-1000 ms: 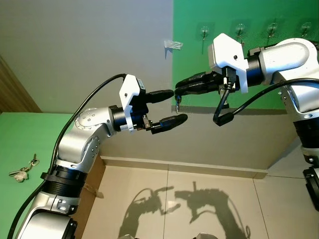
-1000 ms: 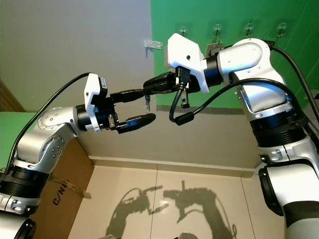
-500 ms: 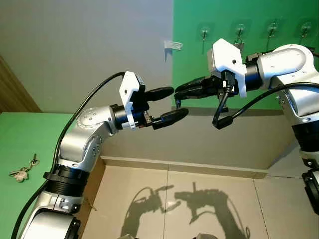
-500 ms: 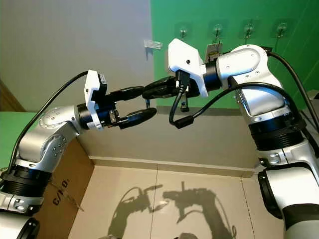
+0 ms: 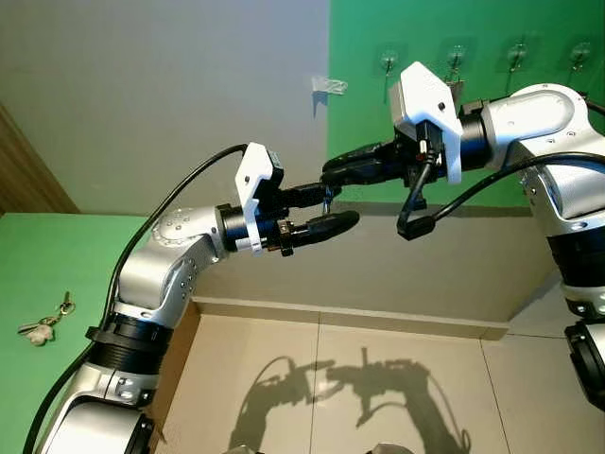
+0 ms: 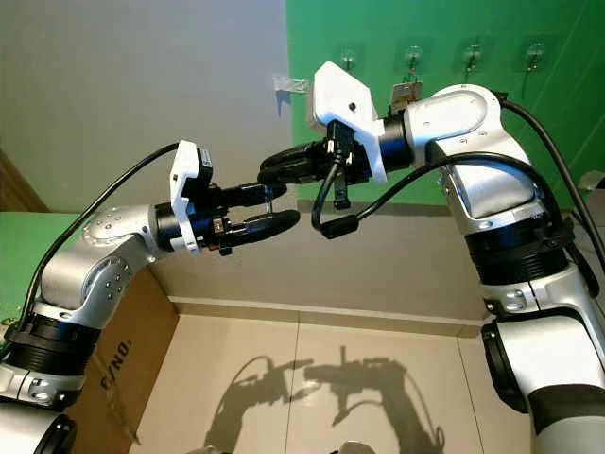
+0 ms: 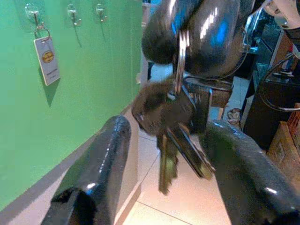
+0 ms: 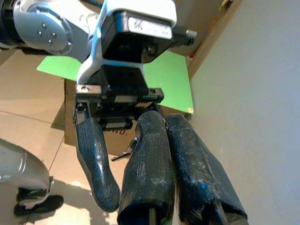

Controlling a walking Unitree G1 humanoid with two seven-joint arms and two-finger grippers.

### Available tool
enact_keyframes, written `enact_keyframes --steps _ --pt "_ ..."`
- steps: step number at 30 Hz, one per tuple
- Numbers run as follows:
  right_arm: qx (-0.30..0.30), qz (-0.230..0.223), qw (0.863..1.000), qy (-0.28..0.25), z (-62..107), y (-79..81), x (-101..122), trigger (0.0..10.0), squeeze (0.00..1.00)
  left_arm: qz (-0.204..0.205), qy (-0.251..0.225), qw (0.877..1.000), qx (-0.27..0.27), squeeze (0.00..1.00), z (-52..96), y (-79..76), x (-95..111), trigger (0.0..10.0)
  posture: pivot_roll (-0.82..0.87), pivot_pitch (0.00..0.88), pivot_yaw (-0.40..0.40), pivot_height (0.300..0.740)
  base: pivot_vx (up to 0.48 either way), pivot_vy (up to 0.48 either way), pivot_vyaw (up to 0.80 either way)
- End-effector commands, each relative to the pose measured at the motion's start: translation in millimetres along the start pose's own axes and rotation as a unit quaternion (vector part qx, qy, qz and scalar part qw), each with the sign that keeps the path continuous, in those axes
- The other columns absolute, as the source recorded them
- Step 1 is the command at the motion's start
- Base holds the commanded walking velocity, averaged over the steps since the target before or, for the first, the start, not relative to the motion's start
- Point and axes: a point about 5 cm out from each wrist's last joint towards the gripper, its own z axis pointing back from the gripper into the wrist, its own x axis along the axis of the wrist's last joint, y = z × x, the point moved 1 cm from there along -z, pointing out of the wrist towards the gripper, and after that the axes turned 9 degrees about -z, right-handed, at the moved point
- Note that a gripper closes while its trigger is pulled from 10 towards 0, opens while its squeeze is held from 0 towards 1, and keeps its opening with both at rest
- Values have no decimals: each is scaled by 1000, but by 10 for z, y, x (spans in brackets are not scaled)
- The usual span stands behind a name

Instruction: Hang keys on a hook

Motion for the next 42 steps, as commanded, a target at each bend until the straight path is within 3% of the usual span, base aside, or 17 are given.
enact_keyframes --steps 1,33,42 --pt "-5 18 1000 -19 31 -8 161 0 0 7 2 1000 1 0 4 26 11 0 -273 0 92 740 0 0 0" --pt "-7 14 1000 -24 36 -14 179 0 0 10 -2 1000 -8 0 58 25 14 0 -273 1 88 740 0 0 0" --pt "-13 11 999 -27 58 -30 189 0 0 -15 17 1000 13 0 71 66 -52 0 -275 4 88 740 0 0 0"
